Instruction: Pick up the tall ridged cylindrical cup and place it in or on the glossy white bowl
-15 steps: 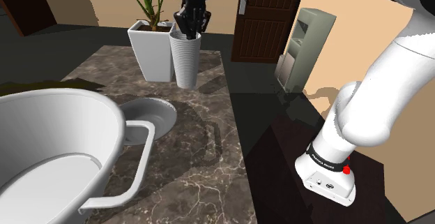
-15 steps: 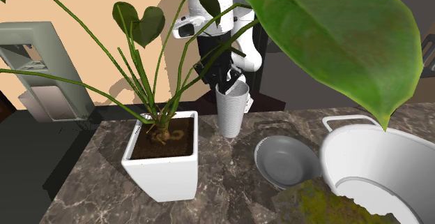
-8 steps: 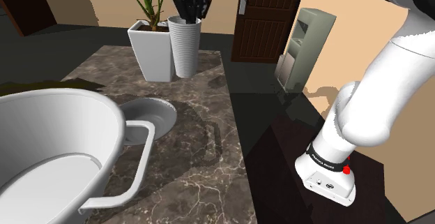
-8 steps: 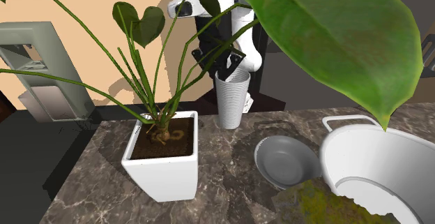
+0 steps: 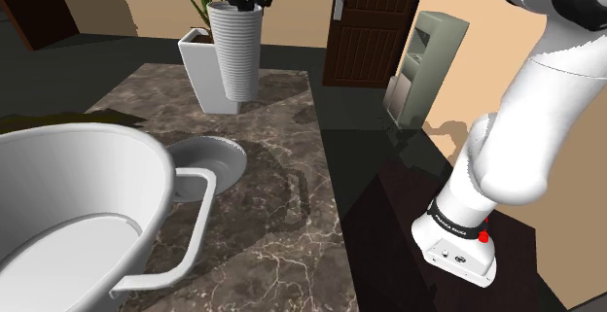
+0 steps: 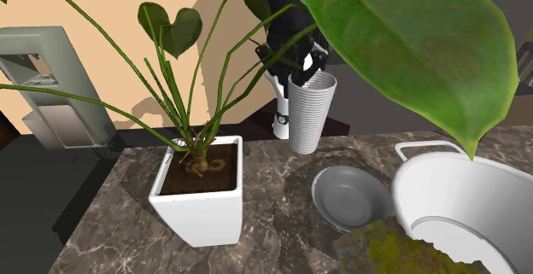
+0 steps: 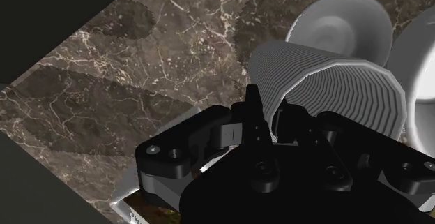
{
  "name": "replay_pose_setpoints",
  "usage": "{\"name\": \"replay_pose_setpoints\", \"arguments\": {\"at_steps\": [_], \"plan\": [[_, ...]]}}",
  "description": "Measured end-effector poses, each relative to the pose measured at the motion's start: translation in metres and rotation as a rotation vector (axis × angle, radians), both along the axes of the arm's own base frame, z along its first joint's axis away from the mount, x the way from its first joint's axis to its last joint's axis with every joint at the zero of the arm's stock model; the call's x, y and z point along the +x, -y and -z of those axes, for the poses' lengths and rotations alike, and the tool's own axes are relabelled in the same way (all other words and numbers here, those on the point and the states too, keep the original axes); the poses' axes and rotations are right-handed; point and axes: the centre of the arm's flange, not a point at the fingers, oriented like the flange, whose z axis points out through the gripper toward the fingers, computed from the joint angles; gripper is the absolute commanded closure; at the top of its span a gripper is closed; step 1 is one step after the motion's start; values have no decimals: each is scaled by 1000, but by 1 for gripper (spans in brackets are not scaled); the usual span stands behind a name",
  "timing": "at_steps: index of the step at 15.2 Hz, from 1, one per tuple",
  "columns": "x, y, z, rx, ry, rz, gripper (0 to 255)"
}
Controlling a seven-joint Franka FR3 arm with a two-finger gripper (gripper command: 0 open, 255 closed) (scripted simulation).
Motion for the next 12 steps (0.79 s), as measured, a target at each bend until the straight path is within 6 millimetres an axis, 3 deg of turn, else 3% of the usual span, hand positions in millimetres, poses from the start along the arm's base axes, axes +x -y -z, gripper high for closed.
{"name": "replay_pose_setpoints", "arguments": {"at_steps": [9,12], "plan": [[-10,-111,-30,0,1,-1,255],[-13,-120,-22,0,-1,1,255]]}}
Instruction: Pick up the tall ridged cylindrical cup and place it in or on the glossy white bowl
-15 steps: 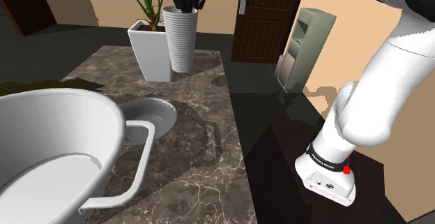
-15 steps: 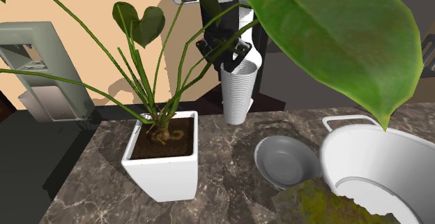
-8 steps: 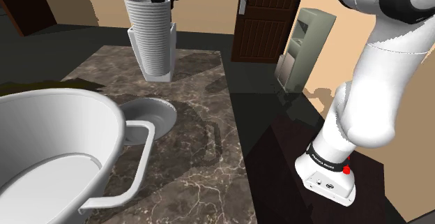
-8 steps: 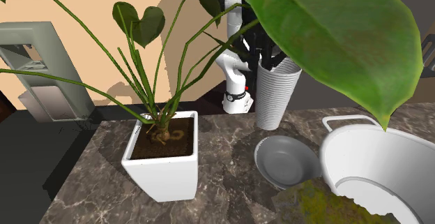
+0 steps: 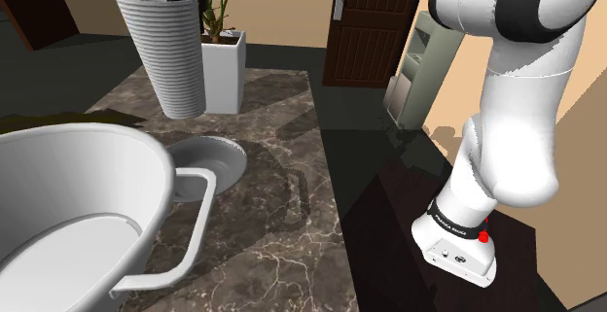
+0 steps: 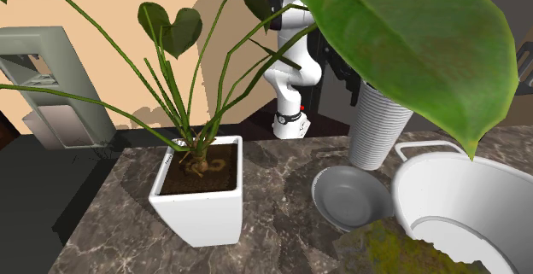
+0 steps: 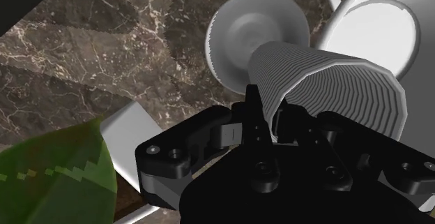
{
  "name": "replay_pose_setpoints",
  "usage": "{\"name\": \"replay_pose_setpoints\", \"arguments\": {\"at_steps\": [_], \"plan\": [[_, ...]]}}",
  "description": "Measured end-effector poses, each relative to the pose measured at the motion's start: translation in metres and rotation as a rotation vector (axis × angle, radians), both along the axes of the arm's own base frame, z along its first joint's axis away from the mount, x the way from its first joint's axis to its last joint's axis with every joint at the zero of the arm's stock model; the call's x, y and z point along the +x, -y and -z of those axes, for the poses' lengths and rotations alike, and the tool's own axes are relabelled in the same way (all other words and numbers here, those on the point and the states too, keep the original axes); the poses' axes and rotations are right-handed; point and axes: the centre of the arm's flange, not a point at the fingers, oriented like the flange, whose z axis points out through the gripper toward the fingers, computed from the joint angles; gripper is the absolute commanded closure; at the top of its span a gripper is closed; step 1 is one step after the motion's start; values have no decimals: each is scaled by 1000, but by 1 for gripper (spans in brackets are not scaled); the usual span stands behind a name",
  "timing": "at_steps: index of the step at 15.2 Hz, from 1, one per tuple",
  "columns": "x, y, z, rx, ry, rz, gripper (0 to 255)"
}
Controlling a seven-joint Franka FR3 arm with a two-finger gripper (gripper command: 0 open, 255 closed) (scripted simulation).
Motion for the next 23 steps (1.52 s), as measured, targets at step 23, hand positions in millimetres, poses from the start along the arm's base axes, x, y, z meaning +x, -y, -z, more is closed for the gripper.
{"name": "replay_pose_setpoints", "arguments": {"at_steps": [23], "plan": [[0,-1,107,0,0,1,255]]}}
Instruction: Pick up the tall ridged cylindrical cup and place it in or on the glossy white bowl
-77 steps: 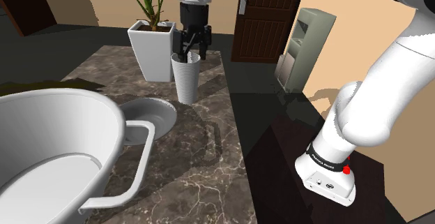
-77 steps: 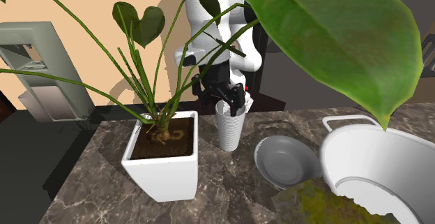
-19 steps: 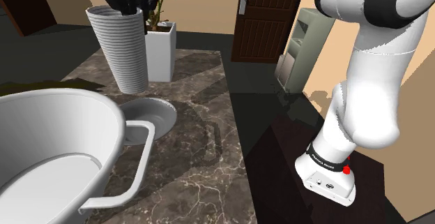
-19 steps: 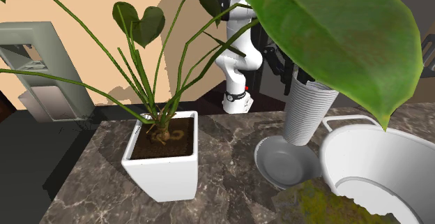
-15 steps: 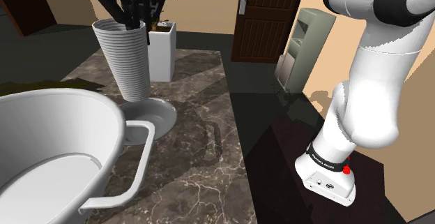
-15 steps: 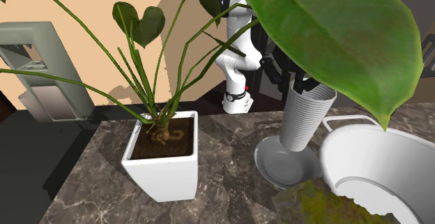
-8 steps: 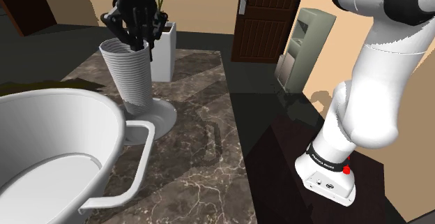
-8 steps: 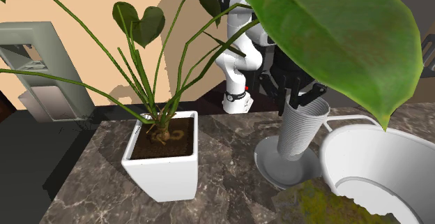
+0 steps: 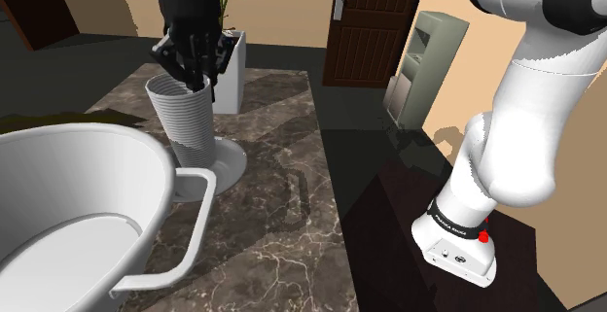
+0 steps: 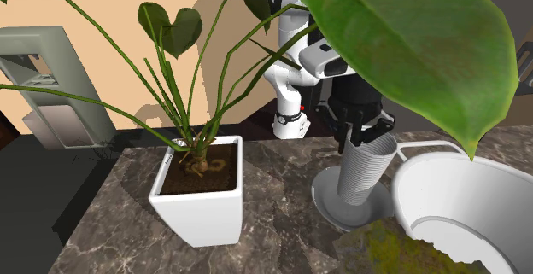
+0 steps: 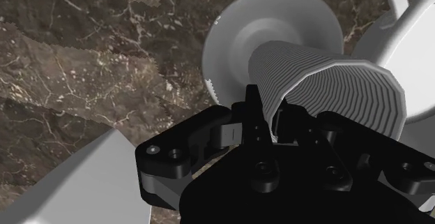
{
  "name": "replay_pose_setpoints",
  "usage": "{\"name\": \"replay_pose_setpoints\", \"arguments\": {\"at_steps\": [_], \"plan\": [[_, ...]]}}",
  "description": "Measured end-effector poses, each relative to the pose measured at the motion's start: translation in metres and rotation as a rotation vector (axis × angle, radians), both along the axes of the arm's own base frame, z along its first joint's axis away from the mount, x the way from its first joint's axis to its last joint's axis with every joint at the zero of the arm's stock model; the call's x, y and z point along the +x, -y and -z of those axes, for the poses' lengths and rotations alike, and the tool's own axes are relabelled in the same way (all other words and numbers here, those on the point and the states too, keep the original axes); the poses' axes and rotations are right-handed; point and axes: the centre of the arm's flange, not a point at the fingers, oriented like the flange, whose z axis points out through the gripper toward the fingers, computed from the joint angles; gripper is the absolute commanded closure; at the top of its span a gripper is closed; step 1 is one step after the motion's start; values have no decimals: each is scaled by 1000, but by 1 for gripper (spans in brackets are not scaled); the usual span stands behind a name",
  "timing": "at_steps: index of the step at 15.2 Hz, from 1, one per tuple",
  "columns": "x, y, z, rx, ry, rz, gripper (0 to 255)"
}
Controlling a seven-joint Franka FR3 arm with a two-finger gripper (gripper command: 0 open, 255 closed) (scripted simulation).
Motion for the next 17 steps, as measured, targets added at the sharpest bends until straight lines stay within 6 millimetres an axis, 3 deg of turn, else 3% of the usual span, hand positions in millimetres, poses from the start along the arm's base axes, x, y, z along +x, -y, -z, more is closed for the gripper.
{"name": "replay_pose_setpoints", "arguments": {"at_steps": [3,4,10,14,17], "plan": [[0,0,0,0,0,0,255],[0,0,0,0,0,0,0],[0,0,0,0,0,0,0],[3,2,-40,1,2,0,0],[3,3,-48,1,1,0,0]]}}
